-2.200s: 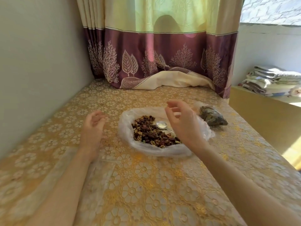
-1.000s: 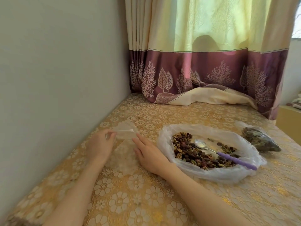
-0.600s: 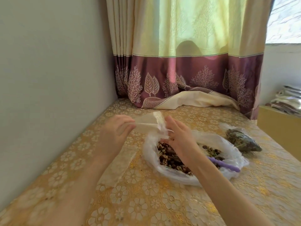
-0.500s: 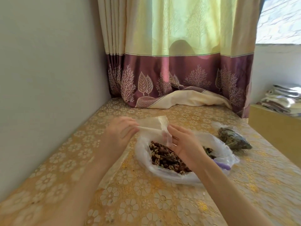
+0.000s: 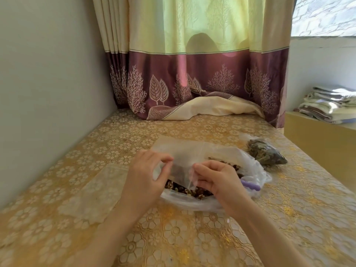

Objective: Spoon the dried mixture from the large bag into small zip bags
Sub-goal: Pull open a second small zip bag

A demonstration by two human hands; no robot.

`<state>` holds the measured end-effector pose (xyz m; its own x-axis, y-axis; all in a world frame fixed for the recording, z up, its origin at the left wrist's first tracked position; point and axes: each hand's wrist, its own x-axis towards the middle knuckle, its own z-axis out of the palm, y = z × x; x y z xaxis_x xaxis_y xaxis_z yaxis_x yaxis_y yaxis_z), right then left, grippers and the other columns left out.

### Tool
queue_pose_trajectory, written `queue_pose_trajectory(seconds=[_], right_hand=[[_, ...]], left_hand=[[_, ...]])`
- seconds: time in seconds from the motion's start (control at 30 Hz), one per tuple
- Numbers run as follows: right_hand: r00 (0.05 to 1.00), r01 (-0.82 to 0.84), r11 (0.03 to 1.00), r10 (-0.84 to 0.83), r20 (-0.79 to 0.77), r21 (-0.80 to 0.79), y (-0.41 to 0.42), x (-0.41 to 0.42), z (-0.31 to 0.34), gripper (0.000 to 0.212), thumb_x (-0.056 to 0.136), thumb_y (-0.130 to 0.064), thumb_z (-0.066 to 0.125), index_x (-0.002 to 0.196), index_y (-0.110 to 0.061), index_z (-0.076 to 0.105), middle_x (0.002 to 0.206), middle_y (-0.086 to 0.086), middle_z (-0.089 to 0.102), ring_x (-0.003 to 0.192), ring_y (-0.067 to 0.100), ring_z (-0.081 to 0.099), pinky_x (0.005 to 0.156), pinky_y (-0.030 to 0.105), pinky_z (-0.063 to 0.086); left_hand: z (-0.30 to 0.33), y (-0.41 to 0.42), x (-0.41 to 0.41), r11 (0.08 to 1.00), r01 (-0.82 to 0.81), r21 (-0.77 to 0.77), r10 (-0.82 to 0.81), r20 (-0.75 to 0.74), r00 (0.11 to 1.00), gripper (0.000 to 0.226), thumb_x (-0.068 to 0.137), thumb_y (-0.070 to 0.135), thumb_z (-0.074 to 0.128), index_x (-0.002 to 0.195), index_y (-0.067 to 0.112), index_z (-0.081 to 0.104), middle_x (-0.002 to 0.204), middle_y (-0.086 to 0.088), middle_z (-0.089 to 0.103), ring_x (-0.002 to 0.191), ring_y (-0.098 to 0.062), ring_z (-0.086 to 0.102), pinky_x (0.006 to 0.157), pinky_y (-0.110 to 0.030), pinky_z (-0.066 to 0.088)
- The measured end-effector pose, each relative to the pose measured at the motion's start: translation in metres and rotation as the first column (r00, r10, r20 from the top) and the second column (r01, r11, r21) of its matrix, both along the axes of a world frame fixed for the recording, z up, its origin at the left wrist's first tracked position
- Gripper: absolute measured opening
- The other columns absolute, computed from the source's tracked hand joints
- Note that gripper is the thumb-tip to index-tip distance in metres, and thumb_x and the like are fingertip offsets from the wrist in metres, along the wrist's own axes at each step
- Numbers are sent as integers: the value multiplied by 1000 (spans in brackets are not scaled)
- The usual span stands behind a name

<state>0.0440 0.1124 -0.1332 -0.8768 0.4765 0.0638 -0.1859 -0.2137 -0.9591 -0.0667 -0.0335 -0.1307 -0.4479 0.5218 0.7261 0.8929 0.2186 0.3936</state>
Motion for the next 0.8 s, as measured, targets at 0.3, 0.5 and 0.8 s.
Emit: queue_pose_trajectory(seconds=[0.3, 0.5, 0.8], right_hand=[[1000, 24, 990, -23, -7, 141, -14, -1, -3, 25, 59, -35, 74, 61, -14, 60, 58, 3, 63, 55, 14, 55, 56, 23, 48], [1000, 13, 965, -10, -15, 261, -14, -2, -6, 40, 60, -46, 74, 70, -10, 60, 58, -1, 63, 50, 8, 51, 51, 16, 43], [996, -80, 948, 87, -7, 307, -15, -2, -8, 25, 71, -42, 66, 72, -17, 64, 60, -3, 61, 53, 8, 53, 56, 20, 44]], left_hand=[[-10, 9, 19, 975, 185, -121, -160, 194, 968, 26, 75, 53, 61, 75, 28, 57, 71, 16, 54, 77, -7, 52, 66, -17, 43], [-6, 3, 17, 945, 312, -99, -254, 379, 890, 7, 86, 25, 65, 79, 28, 63, 70, 16, 57, 70, -1, 52, 64, -10, 37], [-6, 1, 14, 921, 373, -111, -312, 363, 878, 13, 91, 25, 54, 83, 21, 63, 74, 13, 59, 66, -1, 52, 61, -9, 37]])
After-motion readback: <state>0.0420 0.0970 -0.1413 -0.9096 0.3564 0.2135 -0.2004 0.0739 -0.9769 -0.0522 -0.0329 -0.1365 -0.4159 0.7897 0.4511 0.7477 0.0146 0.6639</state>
